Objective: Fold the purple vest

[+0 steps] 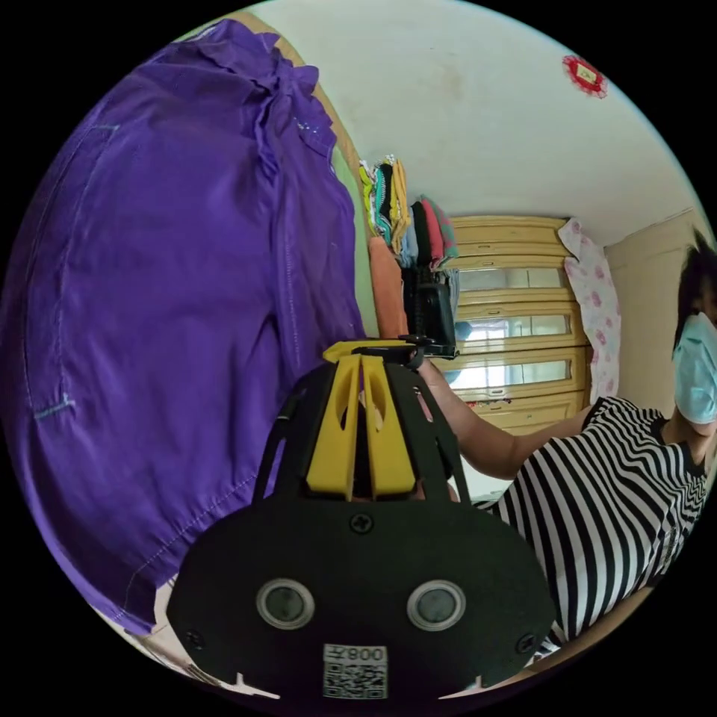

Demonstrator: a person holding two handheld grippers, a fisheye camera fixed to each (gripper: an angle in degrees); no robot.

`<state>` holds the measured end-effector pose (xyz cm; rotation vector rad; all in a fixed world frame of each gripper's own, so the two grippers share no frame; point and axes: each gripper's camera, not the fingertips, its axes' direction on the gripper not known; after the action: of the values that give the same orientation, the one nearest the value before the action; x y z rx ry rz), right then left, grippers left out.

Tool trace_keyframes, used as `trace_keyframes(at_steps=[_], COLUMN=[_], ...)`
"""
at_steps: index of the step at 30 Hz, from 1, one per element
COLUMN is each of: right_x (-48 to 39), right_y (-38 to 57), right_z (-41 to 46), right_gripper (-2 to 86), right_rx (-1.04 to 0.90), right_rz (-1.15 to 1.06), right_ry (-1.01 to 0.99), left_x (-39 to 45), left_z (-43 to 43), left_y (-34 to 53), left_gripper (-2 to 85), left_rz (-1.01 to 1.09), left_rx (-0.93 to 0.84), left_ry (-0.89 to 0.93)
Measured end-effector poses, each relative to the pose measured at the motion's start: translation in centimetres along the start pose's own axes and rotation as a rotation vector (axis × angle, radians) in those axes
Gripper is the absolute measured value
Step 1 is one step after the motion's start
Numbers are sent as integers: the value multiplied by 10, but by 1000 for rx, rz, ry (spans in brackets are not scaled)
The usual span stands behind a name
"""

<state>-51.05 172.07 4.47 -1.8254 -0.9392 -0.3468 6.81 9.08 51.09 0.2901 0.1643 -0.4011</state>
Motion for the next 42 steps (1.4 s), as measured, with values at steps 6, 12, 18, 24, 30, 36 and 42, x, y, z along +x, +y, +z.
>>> trace_keyframes(at_steps=[6, 12, 18, 24, 30, 36, 42], right_x=[9, 0, 9, 16, 15, 54, 124], right_y=[0, 12, 45, 48, -34, -129, -110], right_z=[19, 14, -22, -64, -122, -141, -132], right_gripper=[4, 2, 1, 1, 1, -1, -1], right_rx=[-31, -15, 95, 222, 314, 318, 397], right_rz=[-1, 4, 56, 79, 47, 99, 153], right_ry=[32, 95, 134, 240, 454, 670, 583], left_x=[5, 27, 59, 85, 123, 152, 136], left_z=[-17, -58, -157, -223, -248, -276, -308], left_y=[-6, -2, 27, 32, -42, -157, -232], left_gripper=[2, 2, 3, 2, 2, 2, 1], left_rz=[-20, -26, -48, -78, 47, 129, 30], left_rx=[-90, -79, 75, 164, 193, 199, 147], left_ry=[-91, -175, -246, -354, -421, -580, -694])
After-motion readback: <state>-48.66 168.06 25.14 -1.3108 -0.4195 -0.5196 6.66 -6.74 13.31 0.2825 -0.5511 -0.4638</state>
